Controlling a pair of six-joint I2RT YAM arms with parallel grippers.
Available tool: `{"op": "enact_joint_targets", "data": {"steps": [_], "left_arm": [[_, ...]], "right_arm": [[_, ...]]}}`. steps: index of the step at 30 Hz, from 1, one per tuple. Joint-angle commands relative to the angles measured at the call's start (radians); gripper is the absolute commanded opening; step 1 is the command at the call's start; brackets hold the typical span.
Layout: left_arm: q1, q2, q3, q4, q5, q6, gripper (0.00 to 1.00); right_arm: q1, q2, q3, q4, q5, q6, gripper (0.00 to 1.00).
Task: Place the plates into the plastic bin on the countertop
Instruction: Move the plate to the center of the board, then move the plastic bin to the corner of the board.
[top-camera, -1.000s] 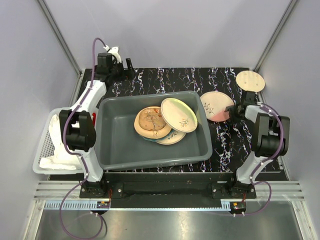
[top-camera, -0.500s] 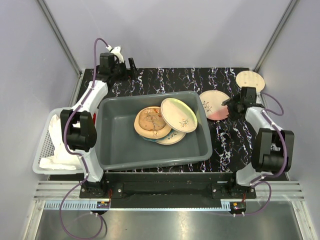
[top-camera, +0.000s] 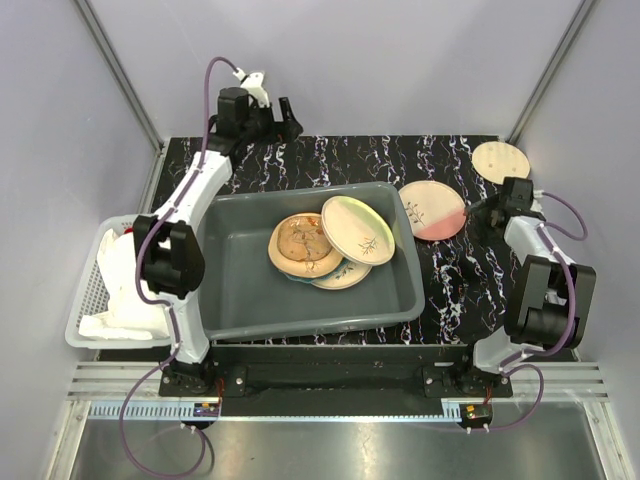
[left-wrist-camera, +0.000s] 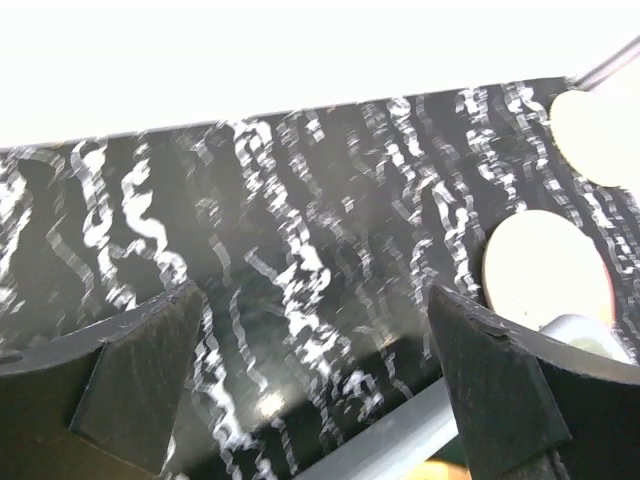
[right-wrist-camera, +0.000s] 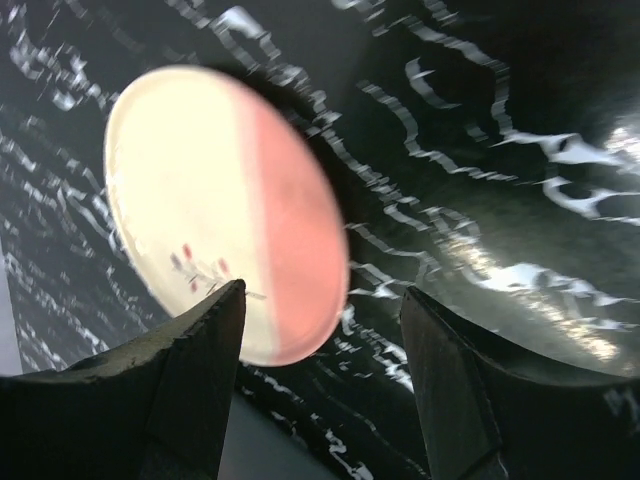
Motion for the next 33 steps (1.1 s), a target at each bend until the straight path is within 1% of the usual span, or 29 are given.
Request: {"op": "enact_joint_targets", "data": {"steps": [1, 2, 4, 5, 7, 12, 18, 20, 21, 23, 24, 25, 28, 31, 33], "left_arm": [[-0.03, 0.096, 0.083, 0.057, 0.026, -0.047, 0.99], [-0.034, 0.122, 0.089, 0.07, 0.036, -0.064, 0.99], [-0.052, 0.148, 0.103, 0.088, 0.038, -0.084, 0.99], [-0.06, 0.173, 0.123, 0.087, 0.032, -0.083, 0.99], [-0.081, 0.193, 0.143, 0.071, 0.033, -0.084, 0.99], [-0.106, 0.198, 0.16, 0.053, 0.001, -0.096, 0.99], [-0.121, 0.147, 0.117, 0.013, -0.034, -0.026, 0.99], [-0.123, 0.123, 0.105, -0.014, -0.054, -0.015, 0.99], [-0.121, 0.112, 0.089, -0.021, -0.063, -0.006, 0.99], [-0.121, 0.078, 0.075, -0.028, -0.066, 0.006, 0.99], [-0.121, 0.069, 0.069, -0.033, -0.06, 0.014, 0.99], [-0.121, 0.048, 0.066, -0.041, -0.051, 0.017, 0.99], [-0.121, -0.012, 0.028, -0.051, -0.045, 0.02, 0.99], [-0.121, -0.075, -0.023, -0.065, -0.055, 0.029, 0.99], [-0.121, -0.103, -0.049, -0.105, -0.06, 0.036, 0.99]], "right_arm": [[-0.054, -0.034, -0.033, -0.011, 0.01, -0.034, 0.71], [-0.062, -0.033, -0.045, -0.004, -0.04, -0.038, 0.71], [-0.076, -0.008, -0.051, 0.018, -0.077, -0.056, 0.71], [-0.079, 0.003, -0.041, 0.019, -0.121, -0.068, 0.71], [-0.077, 0.035, -0.019, 0.029, -0.165, -0.129, 0.71], [-0.077, 0.085, 0.05, 0.007, -0.142, -0.2, 0.71], [-0.062, 0.202, 0.091, -0.016, -0.166, -0.228, 0.7], [-0.042, 0.249, 0.14, -0.046, -0.154, -0.266, 0.7], [-0.034, 0.265, 0.162, -0.098, -0.145, -0.278, 0.7], [-0.01, 0.299, 0.217, -0.151, -0.096, -0.304, 0.69], [-0.002, 0.306, 0.234, -0.21, -0.073, -0.311, 0.69], [0.005, 0.312, 0.26, -0.238, -0.023, -0.315, 0.69], [0.039, 0.32, 0.291, -0.336, 0.073, -0.335, 0.68], [0.048, 0.325, 0.302, -0.434, 0.114, -0.346, 0.68], [0.048, 0.32, 0.295, -0.486, 0.136, -0.349, 0.68]]}}
